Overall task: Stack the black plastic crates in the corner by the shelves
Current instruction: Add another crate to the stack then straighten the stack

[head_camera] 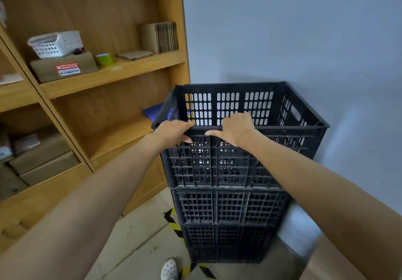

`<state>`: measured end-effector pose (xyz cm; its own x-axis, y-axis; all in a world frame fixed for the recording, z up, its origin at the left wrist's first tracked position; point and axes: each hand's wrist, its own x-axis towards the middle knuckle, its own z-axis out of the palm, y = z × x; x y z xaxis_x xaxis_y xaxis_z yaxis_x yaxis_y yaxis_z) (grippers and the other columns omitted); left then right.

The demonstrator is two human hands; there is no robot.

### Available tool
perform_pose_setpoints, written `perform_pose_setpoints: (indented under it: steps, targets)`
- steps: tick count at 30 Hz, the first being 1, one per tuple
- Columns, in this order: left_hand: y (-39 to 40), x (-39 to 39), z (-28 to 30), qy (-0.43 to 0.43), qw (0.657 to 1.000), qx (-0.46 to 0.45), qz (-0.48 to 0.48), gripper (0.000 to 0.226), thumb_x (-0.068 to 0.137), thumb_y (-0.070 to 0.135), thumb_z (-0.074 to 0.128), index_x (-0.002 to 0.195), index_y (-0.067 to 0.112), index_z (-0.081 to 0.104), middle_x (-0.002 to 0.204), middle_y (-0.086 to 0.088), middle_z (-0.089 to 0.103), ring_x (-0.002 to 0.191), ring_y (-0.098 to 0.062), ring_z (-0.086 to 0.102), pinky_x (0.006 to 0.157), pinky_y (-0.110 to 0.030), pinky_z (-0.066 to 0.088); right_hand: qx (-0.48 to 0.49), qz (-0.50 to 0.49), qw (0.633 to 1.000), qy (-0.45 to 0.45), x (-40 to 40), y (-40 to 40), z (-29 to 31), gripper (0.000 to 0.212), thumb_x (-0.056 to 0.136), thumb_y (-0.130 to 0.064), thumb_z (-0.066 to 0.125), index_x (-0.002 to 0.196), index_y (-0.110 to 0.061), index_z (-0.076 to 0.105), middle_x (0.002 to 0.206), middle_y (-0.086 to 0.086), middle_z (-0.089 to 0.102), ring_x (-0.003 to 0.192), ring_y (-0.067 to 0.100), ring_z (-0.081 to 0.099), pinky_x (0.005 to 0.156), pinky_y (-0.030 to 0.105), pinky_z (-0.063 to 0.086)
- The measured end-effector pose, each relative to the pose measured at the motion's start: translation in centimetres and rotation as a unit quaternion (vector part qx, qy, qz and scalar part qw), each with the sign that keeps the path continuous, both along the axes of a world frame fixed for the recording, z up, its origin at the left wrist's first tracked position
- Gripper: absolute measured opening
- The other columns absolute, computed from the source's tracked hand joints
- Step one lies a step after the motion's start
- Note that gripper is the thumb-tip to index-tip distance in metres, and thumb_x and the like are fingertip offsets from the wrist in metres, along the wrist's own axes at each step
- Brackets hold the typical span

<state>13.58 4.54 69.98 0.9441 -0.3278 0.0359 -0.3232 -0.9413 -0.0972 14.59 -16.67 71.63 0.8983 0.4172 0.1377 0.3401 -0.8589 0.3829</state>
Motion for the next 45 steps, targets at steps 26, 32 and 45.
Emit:
perform_pose_setpoints:
  steps: [26, 32, 45]
  targets:
    - [-1.7, 0.2, -0.4, -0.089, 0.988, -0.108, -0.072, 0.072, 0.093, 0.069, 0.008, 0.055, 0.016, 0.040, 0.050, 0.000, 0.046, 0.045, -0.017, 0.045, 0.055, -0.030, 0.037, 0.102, -0.058, 0.992, -0.050, -3.4, -7.0, -1.7, 0.110, 0.068, -0.084, -0.021, 0.091, -0.021, 0.067, 0.055, -0.003, 0.048, 0.054, 0.021, 0.048, 0.050, 0.027, 0.027]
    - [-1.0, 0.0, -0.5, -0.090, 0.981, -0.119, -0.124, 0.074, 0.093, 0.068, 0.007, 0.053, 0.015, 0.039, 0.048, 0.000, 0.046, 0.045, -0.016, 0.047, 0.059, -0.031, 0.044, 0.097, -0.096, 0.988, -0.072, -5.7, -6.3, -2.2, 0.097, 0.075, -0.081, -0.009, 0.090, -0.023, 0.066, 0.064, 0.000, 0.062, 0.062, 0.023, 0.059, 0.054, 0.028, 0.032]
    - [1.4, 0.5, -0.4, -0.077, 0.967, -0.156, -0.185, 0.067, 0.099, 0.059, 0.010, 0.051, 0.015, 0.028, 0.046, 0.001, 0.037, 0.044, -0.017, 0.041, 0.065, -0.034, 0.043, 0.101, -0.206, 0.971, -0.067, -9.8, -2.1, -2.4, 0.072, 0.087, -0.073, 0.012, 0.105, -0.021, 0.059, 0.052, -0.006, 0.041, 0.051, 0.017, 0.044, 0.054, 0.030, 0.034]
